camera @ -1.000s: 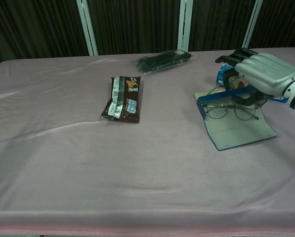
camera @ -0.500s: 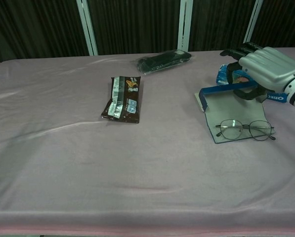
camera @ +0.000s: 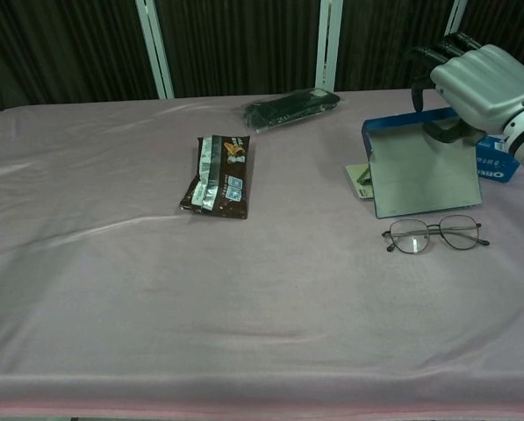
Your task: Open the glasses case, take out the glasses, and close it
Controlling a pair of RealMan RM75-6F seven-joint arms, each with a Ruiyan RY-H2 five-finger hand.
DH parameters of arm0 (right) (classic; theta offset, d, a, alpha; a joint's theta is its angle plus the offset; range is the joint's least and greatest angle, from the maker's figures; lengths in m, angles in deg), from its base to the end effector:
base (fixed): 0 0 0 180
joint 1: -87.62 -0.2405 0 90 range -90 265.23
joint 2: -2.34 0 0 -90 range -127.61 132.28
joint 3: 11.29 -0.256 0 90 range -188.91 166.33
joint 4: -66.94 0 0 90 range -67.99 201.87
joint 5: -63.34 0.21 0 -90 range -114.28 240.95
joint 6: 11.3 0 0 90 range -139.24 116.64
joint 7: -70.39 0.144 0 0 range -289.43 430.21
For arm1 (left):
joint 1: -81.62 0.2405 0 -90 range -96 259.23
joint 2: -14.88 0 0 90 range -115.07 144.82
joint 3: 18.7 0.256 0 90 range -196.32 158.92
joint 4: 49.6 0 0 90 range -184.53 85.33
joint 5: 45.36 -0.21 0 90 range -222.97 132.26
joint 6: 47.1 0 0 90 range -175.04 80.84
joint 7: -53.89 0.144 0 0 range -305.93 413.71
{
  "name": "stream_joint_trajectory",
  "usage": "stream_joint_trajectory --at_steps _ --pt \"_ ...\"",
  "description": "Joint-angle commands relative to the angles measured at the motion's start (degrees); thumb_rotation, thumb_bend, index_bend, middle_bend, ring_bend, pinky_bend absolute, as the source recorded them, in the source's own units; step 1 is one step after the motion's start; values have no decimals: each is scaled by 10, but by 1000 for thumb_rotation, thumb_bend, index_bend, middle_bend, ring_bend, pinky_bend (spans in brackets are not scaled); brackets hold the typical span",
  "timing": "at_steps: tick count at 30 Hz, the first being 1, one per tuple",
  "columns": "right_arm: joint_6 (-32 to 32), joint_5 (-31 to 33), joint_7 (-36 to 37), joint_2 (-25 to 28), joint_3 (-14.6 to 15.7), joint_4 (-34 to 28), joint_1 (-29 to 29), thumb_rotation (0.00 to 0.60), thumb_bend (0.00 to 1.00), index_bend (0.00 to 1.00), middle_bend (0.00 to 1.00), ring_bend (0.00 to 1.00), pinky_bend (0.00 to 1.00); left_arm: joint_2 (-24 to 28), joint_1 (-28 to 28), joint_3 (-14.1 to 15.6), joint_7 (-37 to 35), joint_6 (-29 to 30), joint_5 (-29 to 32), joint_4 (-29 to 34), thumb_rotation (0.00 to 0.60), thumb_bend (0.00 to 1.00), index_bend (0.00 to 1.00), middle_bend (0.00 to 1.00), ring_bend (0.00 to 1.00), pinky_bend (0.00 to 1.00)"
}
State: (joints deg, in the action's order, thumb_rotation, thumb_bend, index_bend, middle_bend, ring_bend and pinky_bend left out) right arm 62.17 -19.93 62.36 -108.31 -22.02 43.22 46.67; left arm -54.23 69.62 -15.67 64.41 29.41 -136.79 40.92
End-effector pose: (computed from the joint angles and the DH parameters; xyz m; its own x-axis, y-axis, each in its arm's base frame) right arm -0.2334 -0.4021 0.0116 0.7109 0.3019 0.6352 -0.6075 -0.1913 0.7709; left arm -0.2898 0.1913 0.0956 0.5507 0.1641 0.8184 0.8254 -0.2531 -0.5047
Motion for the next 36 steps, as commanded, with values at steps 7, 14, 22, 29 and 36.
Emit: stream_joint_trajectory --at_steps 7,14,22,29,36 --pt "-111 45 -33 -16 -26 8 -31 600 511 335 146 107 0 -3 -2 1 8 -6 4 1 600 420 0 0 0 0" --pt "-140 60 -71 15 -30 -56 -32 600 468 156 56 42 0 -4 0 -2 12 -5 11 3 600 420 0 0 0 0" --pt "-174 80 -134 68 -28 -142 -19 600 311 98 11 1 0 -3 0 0 14 -7 10 5 600 421 0 0 0 0" --pt "-136 60 -123 179 -6 -330 25 600 273 144 7 0 0 -4 0 0 14 -5 8 5 600 421 0 0 0 0" --pt "-69 0 -119 274 49 -477 80 600 274 348 4 0 0 -3 0 1 15 -4 7 5 600 421 0 0 0 0"
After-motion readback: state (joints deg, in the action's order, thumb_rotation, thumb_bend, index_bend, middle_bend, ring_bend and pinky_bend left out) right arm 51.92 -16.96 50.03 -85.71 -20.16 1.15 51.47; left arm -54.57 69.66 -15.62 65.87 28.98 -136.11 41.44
